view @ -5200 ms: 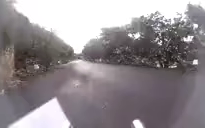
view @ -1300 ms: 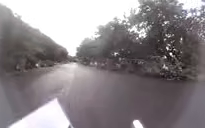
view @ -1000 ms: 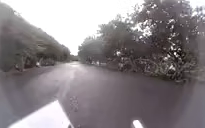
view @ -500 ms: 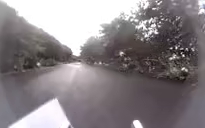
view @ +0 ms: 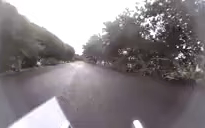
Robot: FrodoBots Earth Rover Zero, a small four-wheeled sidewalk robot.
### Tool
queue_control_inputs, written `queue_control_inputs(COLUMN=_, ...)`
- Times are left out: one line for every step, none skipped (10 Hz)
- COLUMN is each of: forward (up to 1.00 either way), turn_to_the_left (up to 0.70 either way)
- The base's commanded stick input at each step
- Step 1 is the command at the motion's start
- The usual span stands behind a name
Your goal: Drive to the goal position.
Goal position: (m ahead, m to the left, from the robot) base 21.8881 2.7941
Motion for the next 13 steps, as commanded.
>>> queue_control_inputs(forward=1.00, turn_to_the_left=0.00)
queue_control_inputs(forward=1.00, turn_to_the_left=0.00)
queue_control_inputs(forward=1.00, turn_to_the_left=0.00)
queue_control_inputs(forward=1.00, turn_to_the_left=0.00)
queue_control_inputs(forward=1.00, turn_to_the_left=0.00)
queue_control_inputs(forward=1.00, turn_to_the_left=0.00)
queue_control_inputs(forward=1.00, turn_to_the_left=0.00)
queue_control_inputs(forward=1.00, turn_to_the_left=0.00)
queue_control_inputs(forward=1.00, turn_to_the_left=0.00)
queue_control_inputs(forward=1.00, turn_to_the_left=0.00)
queue_control_inputs(forward=1.00, turn_to_the_left=0.00)
queue_control_inputs(forward=1.00, turn_to_the_left=0.00)
queue_control_inputs(forward=1.00, turn_to_the_left=0.00)
